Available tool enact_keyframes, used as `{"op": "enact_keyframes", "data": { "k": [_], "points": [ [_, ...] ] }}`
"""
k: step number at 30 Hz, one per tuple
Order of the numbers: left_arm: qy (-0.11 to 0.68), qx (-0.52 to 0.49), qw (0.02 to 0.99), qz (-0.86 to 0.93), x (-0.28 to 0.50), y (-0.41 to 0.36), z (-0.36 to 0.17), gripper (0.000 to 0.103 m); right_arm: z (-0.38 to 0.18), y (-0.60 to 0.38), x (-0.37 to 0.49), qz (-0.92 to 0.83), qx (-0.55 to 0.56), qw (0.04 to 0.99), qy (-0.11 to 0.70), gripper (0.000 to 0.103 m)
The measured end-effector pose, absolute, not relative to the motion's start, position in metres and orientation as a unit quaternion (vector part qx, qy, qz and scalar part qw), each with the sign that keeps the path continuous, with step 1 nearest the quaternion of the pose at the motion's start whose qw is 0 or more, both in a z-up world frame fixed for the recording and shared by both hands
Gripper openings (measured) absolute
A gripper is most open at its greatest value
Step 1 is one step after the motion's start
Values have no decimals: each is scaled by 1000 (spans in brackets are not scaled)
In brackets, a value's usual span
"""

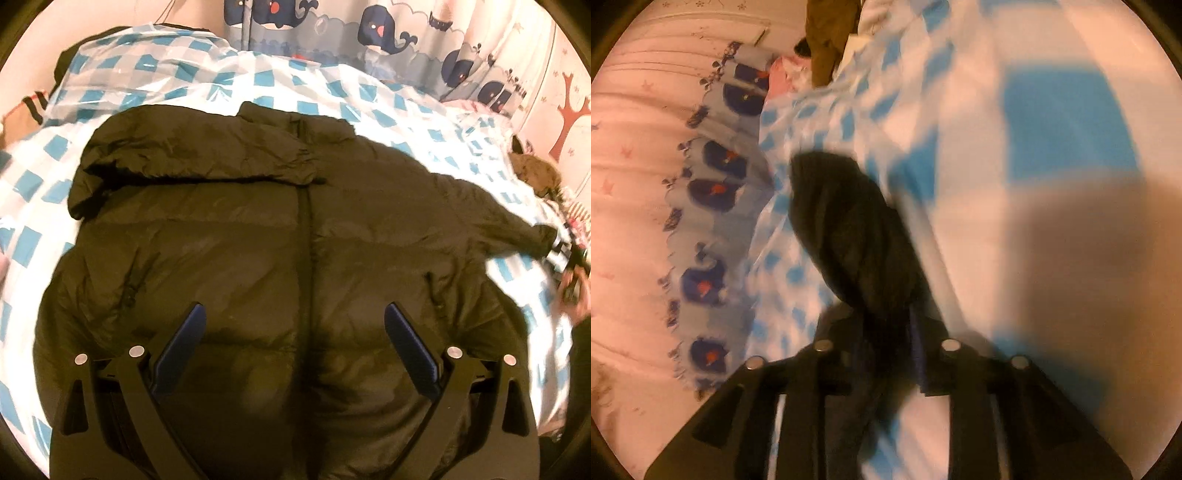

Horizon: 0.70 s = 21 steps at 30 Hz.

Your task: Fold large clothes

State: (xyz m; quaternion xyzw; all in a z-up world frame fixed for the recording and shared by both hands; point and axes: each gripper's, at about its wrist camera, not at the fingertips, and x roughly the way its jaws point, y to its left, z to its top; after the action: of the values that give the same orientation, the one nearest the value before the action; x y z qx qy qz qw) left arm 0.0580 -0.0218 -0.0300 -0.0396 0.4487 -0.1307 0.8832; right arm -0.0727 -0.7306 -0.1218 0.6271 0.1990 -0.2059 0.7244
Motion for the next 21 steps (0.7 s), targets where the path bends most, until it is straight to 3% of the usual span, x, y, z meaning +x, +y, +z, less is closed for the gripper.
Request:
{"op": "enact_keyframes", "data": {
  "k": [5,10,11,12,13,16,21],
  "points": [
    [446,-36,883,-143,54,-29,-28,93,-110,-641,-56,-92,565,775,268,86],
    [448,-35,882,-143,53,-30,-29,93,-116,-640,22,-113,526,787,303,93],
    [447,-35,883,-141,53,-28,-28,93,-113,-646,35,-113,519,797,288,84],
    [445,-37,884,-140,53,-27,-28,93,-109,-648,41,-122,514,804,272,33],
    [444,-40,884,-138,53,-25,-27,93,-100,-654,50,-137,509,808,262,10],
    [433,-44,889,-139,50,-19,-25,93,-54,-659,75,-108,491,837,214,5],
    [410,-69,899,-139,47,-7,-19,93,65,-644,95,-36,332,937,104,5]
  ]
}}
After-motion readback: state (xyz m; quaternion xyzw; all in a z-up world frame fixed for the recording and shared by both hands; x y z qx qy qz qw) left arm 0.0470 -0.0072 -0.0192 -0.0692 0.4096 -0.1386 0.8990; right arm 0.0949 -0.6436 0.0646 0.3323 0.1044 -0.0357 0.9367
